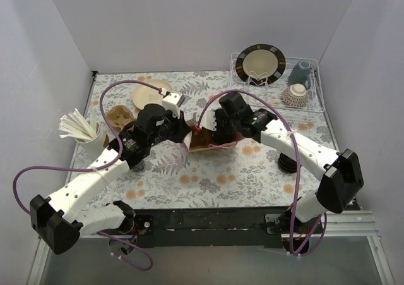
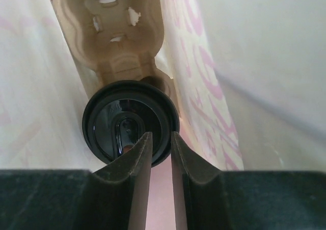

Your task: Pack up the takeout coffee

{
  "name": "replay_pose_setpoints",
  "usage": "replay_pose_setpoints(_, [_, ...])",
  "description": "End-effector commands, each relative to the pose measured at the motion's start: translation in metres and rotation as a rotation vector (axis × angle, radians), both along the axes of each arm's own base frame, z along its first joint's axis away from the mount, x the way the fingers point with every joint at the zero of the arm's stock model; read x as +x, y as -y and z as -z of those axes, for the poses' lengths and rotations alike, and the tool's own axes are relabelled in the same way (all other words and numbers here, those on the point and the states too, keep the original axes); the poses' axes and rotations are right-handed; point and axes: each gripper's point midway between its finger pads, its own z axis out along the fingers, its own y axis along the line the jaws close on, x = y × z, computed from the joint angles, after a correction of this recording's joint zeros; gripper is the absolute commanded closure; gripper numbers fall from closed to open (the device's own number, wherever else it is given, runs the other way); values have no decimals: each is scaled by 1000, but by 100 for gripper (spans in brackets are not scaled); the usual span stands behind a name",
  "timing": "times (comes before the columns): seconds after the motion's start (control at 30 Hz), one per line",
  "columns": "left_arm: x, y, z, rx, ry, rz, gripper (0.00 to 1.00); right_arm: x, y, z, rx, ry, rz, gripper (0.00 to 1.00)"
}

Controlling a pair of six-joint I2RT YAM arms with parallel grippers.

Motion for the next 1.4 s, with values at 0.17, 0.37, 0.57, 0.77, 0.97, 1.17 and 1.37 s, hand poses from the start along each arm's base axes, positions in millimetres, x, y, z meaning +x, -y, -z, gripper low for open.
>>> replay_pose_setpoints(0.17, [-5,-1,-18,-37,41,7,100,9,-2,23,5,-26,73,74])
replay_pose_setpoints(0.37, [-7,-4,-16,-38,43,4,100,18,0,34,-14,-18,129,77])
replay_pose_setpoints(0.57, [-6,-4,-16,-38,43,1,100,25,3,44,-30,-13,173,77])
replay_pose_setpoints(0.77, [3,-10,-21,-28,61,-61,76,30,0,35,-5,13,187,77])
replay_pose_setpoints(0.97, [13,-16,-22,-7,64,-123,46,34,-2,30,7,31,186,76])
replay_pose_setpoints(1.17, [25,-28,-22,35,76,-209,38,44,-9,22,38,48,189,77])
replay_pose_setpoints(1.37, [33,-32,-27,38,79,-261,36,53,-15,13,70,55,192,76])
